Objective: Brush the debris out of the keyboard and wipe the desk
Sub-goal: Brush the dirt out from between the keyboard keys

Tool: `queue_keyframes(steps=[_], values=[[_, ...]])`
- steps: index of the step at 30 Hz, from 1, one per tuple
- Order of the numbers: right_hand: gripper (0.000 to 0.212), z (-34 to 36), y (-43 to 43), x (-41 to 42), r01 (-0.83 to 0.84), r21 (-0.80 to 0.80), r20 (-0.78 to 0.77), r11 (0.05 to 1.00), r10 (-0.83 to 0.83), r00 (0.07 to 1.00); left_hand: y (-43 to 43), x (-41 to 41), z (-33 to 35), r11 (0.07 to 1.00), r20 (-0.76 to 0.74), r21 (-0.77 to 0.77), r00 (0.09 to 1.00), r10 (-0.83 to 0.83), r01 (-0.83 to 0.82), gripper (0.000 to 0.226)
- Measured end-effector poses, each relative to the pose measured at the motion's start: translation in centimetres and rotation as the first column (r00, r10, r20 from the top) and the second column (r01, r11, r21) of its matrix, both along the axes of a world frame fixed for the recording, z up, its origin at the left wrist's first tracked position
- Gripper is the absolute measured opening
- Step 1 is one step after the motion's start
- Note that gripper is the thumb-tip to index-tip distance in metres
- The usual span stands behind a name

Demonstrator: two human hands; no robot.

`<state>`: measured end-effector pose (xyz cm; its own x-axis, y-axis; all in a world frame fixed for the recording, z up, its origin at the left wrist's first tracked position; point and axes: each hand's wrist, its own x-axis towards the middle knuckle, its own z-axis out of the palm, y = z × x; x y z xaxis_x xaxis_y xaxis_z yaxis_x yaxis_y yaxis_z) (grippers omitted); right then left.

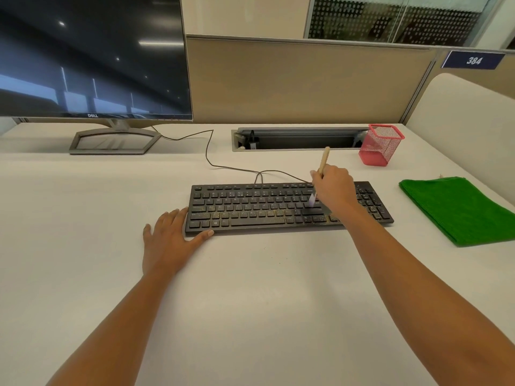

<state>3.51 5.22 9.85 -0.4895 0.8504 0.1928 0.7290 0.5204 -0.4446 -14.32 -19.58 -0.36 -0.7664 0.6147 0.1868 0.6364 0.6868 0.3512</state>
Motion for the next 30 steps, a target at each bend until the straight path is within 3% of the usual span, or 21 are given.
queue_keyframes(steps=[3, 8, 11, 15, 21, 26, 30], values=[[0.038, -0.2, -0.2, -0.2, -0.071, -0.053, 0.076, 0.996, 0.075, 0.994, 0.1, 0.0, 0.0, 1.0, 0.006, 0.0, 1.0, 0.001, -0.001, 0.089], [0.031, -1.0, -1.4, -1.2, -0.237, -0.223, -0.064, 0.946, 0.228, 0.972, -0.1, 0.1, 0.0, 1.0, -0.002, -0.004, 1.0, 0.001, -0.001, 0.101], [0.032, -1.4, -2.0, -1.7, -0.288, -0.249, -0.136, 0.925, 0.261, 0.956, 0.0, 0.0, 0.0, 1.0, -0.016, 0.002, 1.0, 0.004, -0.004, 0.101], [0.032, -0.7, -1.6, -1.6, -0.213, -0.279, -0.224, 0.937, 0.152, 0.963, 0.1, 0.0, -0.1, 1.0, -0.01, -0.006, 1.0, 0.005, -0.005, 0.102], [0.038, -0.9, -1.4, -0.6, -0.049, -0.088, -0.188, 0.995, 0.032, 0.982, 0.1, 0.0, -0.1, 1.0, 0.006, 0.001, 1.0, 0.004, -0.004, 0.082], [0.034, -1.8, -1.9, -0.7, -0.131, -0.254, -0.193, 0.958, 0.083, 0.978, 0.1, 0.0, 0.0, 1.0, 0.003, 0.006, 1.0, 0.006, -0.006, 0.08], [0.033, -1.2, -1.7, -0.5, -0.13, -0.264, -0.176, 0.956, 0.085, 0.981, 0.0, 0.0, -0.1, 1.0, -0.003, 0.01, 1.0, 0.007, -0.007, 0.078]])
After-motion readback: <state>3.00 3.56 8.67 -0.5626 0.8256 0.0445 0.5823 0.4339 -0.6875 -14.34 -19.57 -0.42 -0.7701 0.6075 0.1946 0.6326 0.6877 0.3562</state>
